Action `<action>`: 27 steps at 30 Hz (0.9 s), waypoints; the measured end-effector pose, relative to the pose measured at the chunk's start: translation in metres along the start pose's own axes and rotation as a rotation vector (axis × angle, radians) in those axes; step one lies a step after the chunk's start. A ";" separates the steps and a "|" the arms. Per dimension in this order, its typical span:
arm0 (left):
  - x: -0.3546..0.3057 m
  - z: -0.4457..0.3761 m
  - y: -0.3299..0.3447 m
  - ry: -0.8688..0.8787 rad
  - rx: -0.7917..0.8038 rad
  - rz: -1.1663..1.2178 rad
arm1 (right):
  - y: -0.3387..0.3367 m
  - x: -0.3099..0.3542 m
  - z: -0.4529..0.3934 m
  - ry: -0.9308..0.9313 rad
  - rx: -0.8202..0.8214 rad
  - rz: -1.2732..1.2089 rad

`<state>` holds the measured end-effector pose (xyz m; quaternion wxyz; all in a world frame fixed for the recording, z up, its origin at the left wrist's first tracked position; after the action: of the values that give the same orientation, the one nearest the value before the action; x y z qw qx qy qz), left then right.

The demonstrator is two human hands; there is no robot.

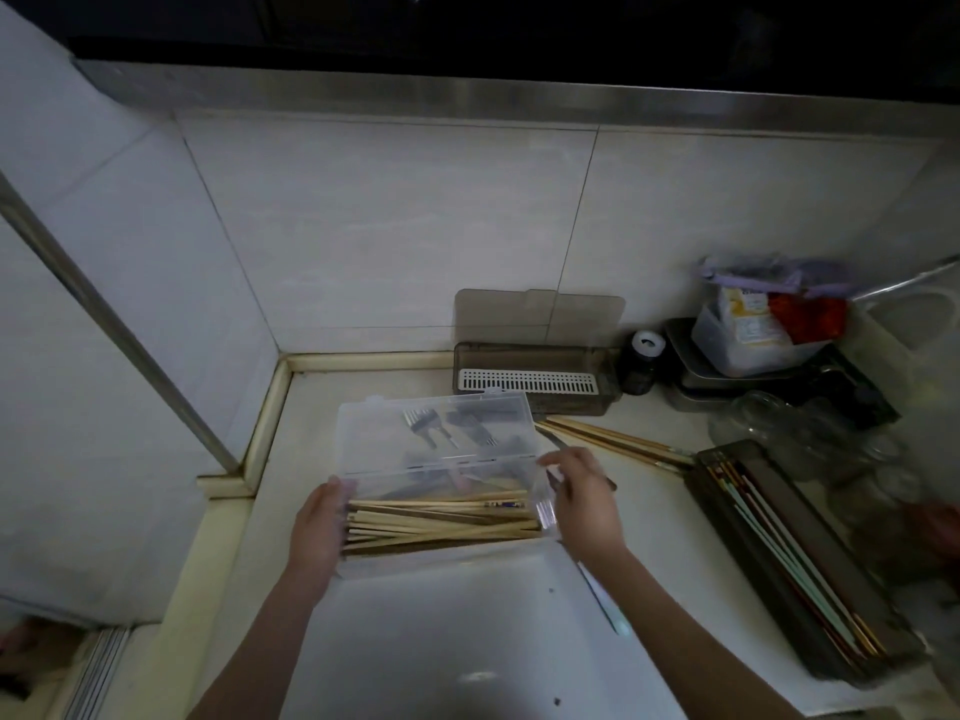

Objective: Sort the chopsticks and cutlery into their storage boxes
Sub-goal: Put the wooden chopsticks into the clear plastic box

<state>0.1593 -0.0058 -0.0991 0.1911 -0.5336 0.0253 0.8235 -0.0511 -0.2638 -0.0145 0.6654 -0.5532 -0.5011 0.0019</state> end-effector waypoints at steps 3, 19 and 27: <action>0.000 0.000 -0.001 0.011 -0.005 -0.005 | -0.020 -0.041 -0.016 0.171 -0.096 0.110; -0.021 0.011 0.002 0.193 0.031 -0.101 | 0.000 -0.138 -0.087 0.224 0.394 0.698; -0.014 0.007 0.001 0.114 0.033 -0.058 | 0.038 -0.104 -0.055 -0.024 0.446 0.733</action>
<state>0.1581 -0.0088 -0.0835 0.2219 -0.5768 0.0341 0.7854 -0.0446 -0.3474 -0.1052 0.7180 -0.5375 -0.2664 0.3531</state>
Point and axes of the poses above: each hand's wrist, its own z-axis away from the middle knuckle, its own y-axis out of the palm, x = y × z, the point moved 9 cm from there along -z, towards the middle knuckle, and after that the axes turned 1 degree about z, right-handed, at the moved point
